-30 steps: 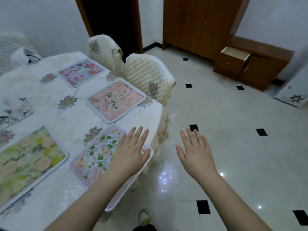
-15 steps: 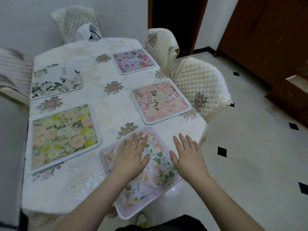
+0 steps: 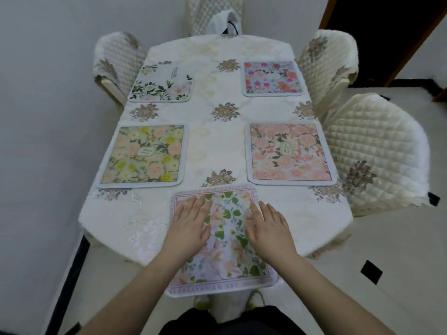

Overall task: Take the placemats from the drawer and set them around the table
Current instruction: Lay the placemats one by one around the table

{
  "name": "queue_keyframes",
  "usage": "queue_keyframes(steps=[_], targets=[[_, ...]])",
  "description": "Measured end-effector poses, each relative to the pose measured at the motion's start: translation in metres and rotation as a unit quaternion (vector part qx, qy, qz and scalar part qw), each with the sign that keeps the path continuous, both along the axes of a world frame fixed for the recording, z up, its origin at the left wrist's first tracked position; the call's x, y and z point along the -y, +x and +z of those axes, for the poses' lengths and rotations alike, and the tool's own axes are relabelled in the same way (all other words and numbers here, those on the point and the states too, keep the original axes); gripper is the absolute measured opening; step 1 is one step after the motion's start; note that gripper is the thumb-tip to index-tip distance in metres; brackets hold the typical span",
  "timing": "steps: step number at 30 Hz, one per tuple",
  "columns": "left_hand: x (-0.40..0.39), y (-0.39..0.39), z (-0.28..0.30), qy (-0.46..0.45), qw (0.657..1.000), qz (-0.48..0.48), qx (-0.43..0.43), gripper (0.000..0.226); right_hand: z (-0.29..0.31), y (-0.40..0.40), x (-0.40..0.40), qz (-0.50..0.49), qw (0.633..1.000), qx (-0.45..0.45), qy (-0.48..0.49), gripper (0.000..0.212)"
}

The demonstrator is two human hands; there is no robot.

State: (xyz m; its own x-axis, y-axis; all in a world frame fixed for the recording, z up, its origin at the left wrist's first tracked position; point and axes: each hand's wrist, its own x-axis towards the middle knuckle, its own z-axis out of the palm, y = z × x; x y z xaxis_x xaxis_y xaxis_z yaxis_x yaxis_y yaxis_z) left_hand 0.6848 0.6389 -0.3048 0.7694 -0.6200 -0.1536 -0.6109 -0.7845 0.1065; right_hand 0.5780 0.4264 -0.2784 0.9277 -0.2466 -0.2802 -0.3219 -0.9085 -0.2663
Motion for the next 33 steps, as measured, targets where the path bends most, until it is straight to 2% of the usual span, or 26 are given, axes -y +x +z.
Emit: queue_keyframes(steps=[5,13,16,21,25,28,33], targets=[[-0.010,-0.019,-0.005,0.022,0.997,0.069,-0.034,0.071,-0.011,0.001,0.005,0.049,0.999,-0.003,0.017,0.062],[-0.031,-0.029,-0.022,0.047,0.991,0.113,-0.060,0.078,-0.035,-0.003,0.009,0.100,0.994,-0.040,-0.003,0.073],[-0.038,-0.031,-0.028,0.042,0.990,0.116,-0.066,0.082,-0.041,-0.008,0.006,0.077,0.996,-0.049,-0.026,0.073],[-0.050,-0.035,-0.045,0.033,0.983,0.152,-0.100,0.075,-0.052,-0.017,0.003,0.033,0.993,-0.114,-0.030,0.082],[-0.051,-0.040,-0.050,0.041,0.962,0.224,-0.149,0.080,-0.053,-0.015,0.000,0.019,0.993,-0.113,-0.027,0.082],[-0.050,-0.040,-0.049,0.040,0.961,0.231,-0.144,0.082,-0.052,-0.012,-0.004,0.005,0.994,-0.111,-0.020,0.081],[-0.049,-0.043,-0.050,-0.037,0.958,0.246,-0.146,0.083,-0.053,-0.010,-0.004,-0.007,0.993,-0.116,-0.002,0.082]])
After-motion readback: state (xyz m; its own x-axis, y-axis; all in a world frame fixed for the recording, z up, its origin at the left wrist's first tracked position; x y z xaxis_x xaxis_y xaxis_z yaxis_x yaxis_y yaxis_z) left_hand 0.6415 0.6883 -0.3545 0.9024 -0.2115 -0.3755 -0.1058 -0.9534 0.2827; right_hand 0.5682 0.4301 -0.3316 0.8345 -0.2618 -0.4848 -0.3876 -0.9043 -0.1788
